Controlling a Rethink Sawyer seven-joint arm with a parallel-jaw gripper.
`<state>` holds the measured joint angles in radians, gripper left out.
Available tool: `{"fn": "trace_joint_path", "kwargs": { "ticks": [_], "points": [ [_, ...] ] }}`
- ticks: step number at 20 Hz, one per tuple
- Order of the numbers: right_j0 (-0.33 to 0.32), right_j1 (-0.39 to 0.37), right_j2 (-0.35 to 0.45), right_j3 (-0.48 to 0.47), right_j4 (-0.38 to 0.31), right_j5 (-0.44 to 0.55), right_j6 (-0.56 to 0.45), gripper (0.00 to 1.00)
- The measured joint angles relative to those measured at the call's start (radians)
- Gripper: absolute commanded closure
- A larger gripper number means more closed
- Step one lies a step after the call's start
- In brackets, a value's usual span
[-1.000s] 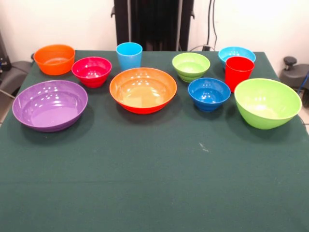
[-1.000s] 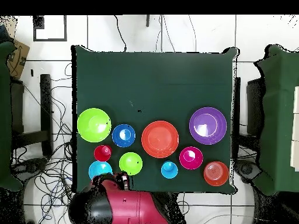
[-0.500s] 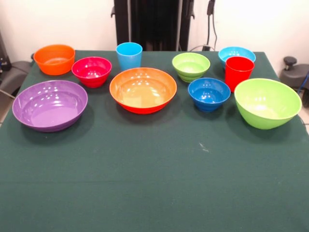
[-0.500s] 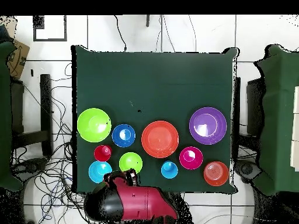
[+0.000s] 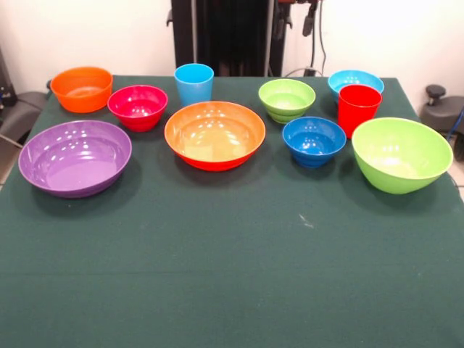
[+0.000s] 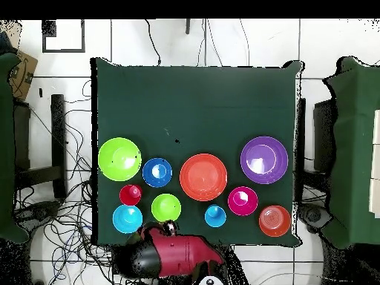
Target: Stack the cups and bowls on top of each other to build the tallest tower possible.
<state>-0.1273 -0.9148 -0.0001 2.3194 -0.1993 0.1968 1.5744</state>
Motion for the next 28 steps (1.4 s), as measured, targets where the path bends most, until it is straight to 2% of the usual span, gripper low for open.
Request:
{"fn": "trace_joint_path", "kwargs": {
  "ticks": [8, 16, 28],
  "points": [
    [-0.005, 0.020, -0.002, -0.029, -0.082, 0.000, 0.000, 0.00],
    [-0.011, 0.021, -0.001, -0.078, -0.120, 0.000, 0.000, 0.00],
    [-0.002, 0.051, -0.002, -0.175, -0.215, 0.000, 0.000, 0.00]
  ]
}}
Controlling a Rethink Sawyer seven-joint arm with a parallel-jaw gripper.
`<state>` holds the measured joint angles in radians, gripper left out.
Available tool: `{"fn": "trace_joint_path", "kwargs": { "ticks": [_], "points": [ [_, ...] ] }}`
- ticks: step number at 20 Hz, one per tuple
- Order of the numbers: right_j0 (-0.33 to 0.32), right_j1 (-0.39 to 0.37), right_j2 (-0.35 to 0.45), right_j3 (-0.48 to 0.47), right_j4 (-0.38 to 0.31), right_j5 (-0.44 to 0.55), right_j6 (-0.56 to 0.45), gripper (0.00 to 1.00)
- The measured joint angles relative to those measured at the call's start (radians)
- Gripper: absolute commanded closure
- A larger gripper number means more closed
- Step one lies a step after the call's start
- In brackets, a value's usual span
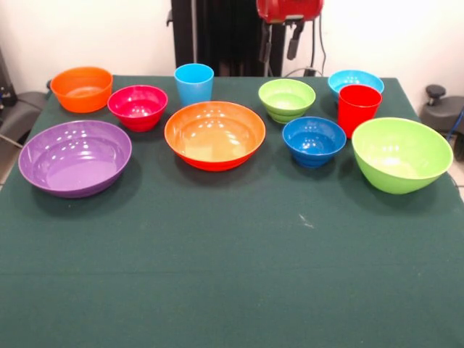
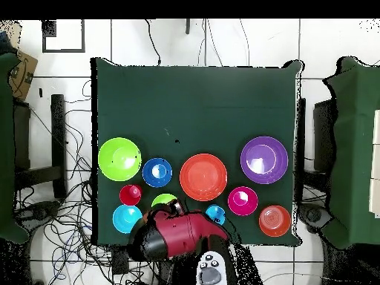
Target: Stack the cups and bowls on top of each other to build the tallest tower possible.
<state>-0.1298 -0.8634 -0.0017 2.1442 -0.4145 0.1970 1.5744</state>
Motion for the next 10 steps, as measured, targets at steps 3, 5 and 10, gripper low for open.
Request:
{"fn": "trace_joint_path", "kwargs": {
  "ticks": [3, 5, 10],
  "points": [
    [0.004, 0.016, -0.001, -0.025, -0.039, 0.000, 0.000, 0.00],
    [0.005, 0.031, -0.002, -0.043, -0.076, -0.001, 0.000, 0.00],
    [0.006, 0.053, -0.010, -0.065, -0.135, -0.022, 0.000, 0.00]
  ]
}}
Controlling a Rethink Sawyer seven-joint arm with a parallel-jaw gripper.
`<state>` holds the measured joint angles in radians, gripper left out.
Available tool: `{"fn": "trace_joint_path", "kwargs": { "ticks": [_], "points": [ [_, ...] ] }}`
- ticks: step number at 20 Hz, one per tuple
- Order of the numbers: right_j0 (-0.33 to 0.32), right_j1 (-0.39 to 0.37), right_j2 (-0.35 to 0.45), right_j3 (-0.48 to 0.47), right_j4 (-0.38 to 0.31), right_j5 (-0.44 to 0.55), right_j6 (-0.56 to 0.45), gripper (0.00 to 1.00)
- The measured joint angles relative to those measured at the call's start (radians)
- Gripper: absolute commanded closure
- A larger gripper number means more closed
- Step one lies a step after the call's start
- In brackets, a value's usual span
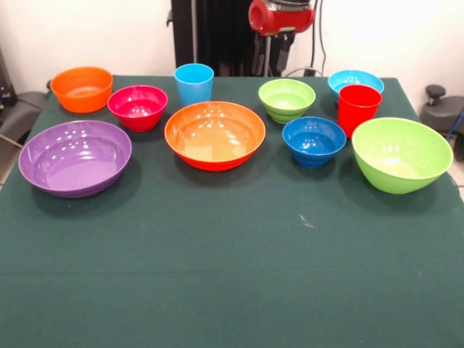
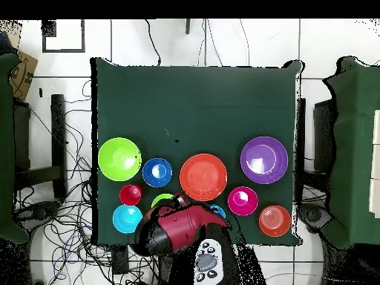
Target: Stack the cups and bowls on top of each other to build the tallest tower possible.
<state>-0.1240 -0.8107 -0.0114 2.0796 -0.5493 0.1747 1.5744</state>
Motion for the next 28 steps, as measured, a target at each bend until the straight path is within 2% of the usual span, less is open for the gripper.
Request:
{"fn": "trace_joint_path", "kwargs": {
  "ticks": [11, 21, 28],
  "points": [
    [0.001, 0.024, -0.031, -0.013, -0.075, -0.067, 0.000, 0.00],
    [0.005, 0.029, -0.047, -0.018, -0.088, -0.075, 0.000, 0.00],
    [0.022, 0.079, -0.080, -0.036, -0.110, -0.138, 0.000, 0.00]
  ]
}}
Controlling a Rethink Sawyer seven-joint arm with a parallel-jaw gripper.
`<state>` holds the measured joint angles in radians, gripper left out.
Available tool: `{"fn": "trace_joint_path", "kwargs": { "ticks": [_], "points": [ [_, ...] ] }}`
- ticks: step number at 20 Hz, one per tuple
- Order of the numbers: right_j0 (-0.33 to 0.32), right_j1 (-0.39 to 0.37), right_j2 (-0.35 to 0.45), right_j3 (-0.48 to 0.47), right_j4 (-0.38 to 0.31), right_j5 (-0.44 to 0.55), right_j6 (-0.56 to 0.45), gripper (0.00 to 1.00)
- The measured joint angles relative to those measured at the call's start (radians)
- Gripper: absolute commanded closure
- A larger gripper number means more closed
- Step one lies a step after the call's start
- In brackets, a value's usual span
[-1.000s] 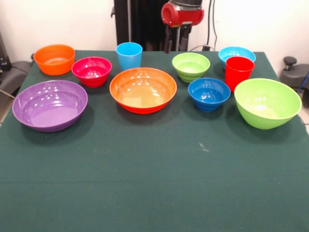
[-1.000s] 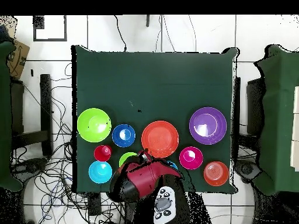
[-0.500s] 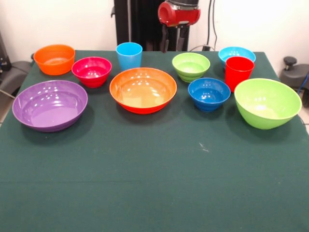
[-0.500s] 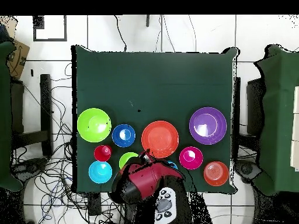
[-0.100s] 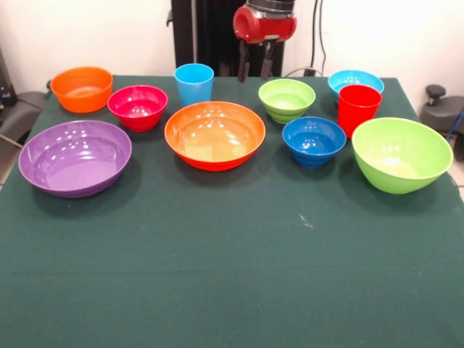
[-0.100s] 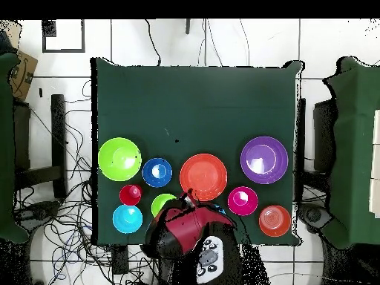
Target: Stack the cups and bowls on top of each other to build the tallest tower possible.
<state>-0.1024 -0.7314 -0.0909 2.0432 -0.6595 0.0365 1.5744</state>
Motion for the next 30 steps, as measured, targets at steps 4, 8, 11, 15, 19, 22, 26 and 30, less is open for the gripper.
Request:
{"fn": "trace_joint_path", "kwargs": {
  "ticks": [4, 8, 11, 15, 19, 22, 26, 30],
  "points": [
    [0.013, 0.032, -0.025, -0.009, -0.014, -0.043, 0.000, 0.00],
    [0.015, 0.052, -0.039, -0.012, -0.018, -0.072, 0.000, 0.00],
    [0.015, 0.066, -0.045, -0.012, -0.018, -0.086, 0.000, 0.00],
    [0.015, 0.084, -0.045, -0.012, -0.018, -0.089, 0.000, 0.00],
    [-0.003, 0.093, -0.030, -0.012, -0.018, -0.089, 0.000, 0.00],
    [-0.036, 0.097, -0.004, -0.011, -0.018, -0.089, 0.000, 0.00],
    [-0.078, 0.106, 0.030, -0.008, -0.018, -0.089, 0.000, 0.00],
    [-0.101, 0.116, 0.053, -0.004, -0.018, -0.089, 0.000, 0.00]
  ]
}}
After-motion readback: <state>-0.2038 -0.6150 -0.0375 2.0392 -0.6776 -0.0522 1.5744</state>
